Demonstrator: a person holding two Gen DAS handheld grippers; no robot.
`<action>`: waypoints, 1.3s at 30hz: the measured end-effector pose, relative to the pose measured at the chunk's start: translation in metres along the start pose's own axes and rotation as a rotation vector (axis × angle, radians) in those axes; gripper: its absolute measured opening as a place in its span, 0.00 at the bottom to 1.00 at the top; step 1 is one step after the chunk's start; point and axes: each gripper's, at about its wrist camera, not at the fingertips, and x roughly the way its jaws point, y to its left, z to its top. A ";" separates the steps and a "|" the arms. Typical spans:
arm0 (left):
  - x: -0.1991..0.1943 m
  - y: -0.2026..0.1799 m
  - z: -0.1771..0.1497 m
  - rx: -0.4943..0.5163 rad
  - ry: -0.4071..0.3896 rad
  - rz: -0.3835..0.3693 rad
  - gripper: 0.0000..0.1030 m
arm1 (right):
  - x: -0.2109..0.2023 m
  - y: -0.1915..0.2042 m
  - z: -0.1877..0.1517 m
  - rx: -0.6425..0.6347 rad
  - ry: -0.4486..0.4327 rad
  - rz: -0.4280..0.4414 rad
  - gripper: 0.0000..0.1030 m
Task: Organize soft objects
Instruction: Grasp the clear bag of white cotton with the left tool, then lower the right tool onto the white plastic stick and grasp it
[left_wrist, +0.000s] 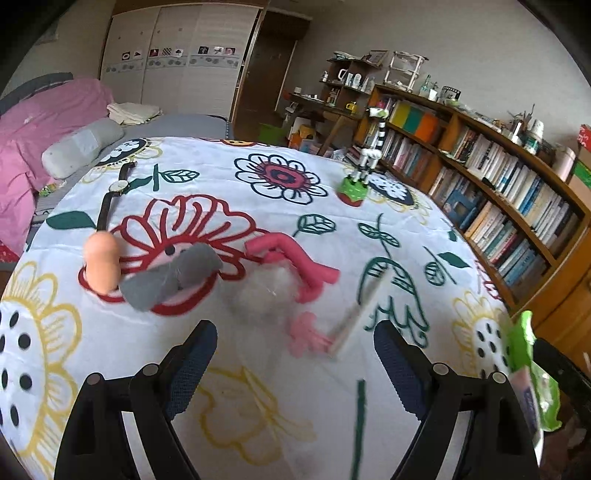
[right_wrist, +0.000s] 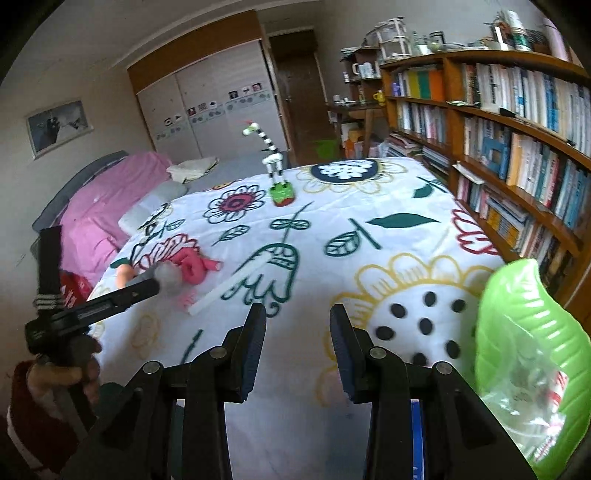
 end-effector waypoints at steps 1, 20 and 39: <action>0.003 0.001 0.002 0.004 0.001 0.005 0.87 | 0.003 0.005 0.001 -0.005 0.007 0.008 0.36; 0.053 0.025 0.016 0.030 0.053 -0.015 0.24 | 0.061 0.061 -0.004 0.009 0.149 0.076 0.37; 0.018 0.045 0.023 -0.036 -0.052 -0.022 0.24 | 0.145 0.087 0.020 0.146 0.200 0.036 0.37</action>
